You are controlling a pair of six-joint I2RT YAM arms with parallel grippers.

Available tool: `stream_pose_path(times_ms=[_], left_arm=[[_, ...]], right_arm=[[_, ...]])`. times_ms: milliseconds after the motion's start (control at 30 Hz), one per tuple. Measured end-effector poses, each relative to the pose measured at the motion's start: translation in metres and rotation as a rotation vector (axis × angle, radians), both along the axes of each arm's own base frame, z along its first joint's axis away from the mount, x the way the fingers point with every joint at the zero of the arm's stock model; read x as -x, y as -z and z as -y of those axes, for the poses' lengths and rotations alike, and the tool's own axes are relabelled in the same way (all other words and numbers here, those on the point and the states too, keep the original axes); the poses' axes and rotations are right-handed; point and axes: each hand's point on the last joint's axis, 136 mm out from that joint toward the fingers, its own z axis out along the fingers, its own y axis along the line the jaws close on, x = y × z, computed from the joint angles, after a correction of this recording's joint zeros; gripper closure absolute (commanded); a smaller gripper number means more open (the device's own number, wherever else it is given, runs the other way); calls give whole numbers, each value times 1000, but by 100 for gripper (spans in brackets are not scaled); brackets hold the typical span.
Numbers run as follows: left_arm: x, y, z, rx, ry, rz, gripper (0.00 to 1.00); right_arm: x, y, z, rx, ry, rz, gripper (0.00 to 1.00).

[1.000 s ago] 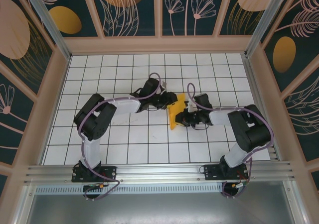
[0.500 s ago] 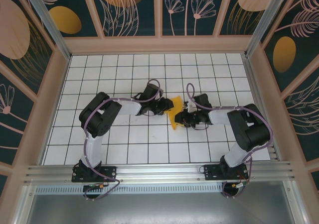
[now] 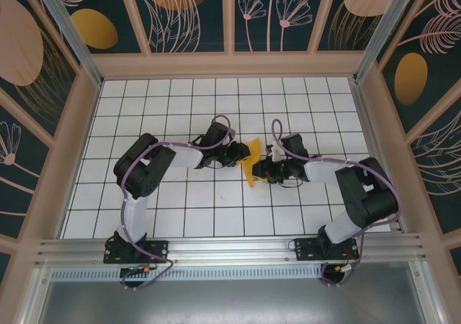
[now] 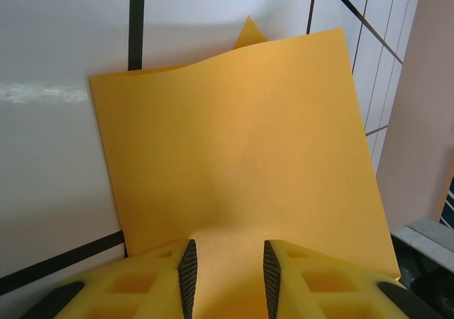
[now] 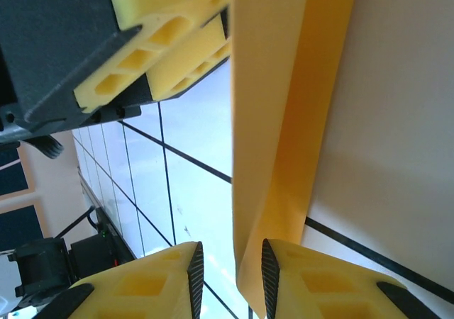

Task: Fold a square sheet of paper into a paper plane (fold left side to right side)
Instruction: Fold the wing for the fifth time at the center of the table.

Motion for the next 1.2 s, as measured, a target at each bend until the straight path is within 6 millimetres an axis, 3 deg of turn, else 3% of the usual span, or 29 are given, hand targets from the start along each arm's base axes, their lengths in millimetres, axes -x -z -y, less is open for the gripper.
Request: stream_pose_path(times_ms=[367, 700, 833, 1200], left_arm=[[0, 0, 0, 0, -1, 0, 66], [0, 0, -1, 1, -3, 1, 68], [0, 1, -1, 1, -4, 0, 68], [0, 1, -2, 1, -5, -1, 69]], right_arm=[[12, 7, -7, 13, -37, -25, 74], [17, 19, -4, 52, -34, -59, 91], [18, 22, -2, 69, -32, -60, 90], [22, 22, 8, 106, -35, -61, 71]])
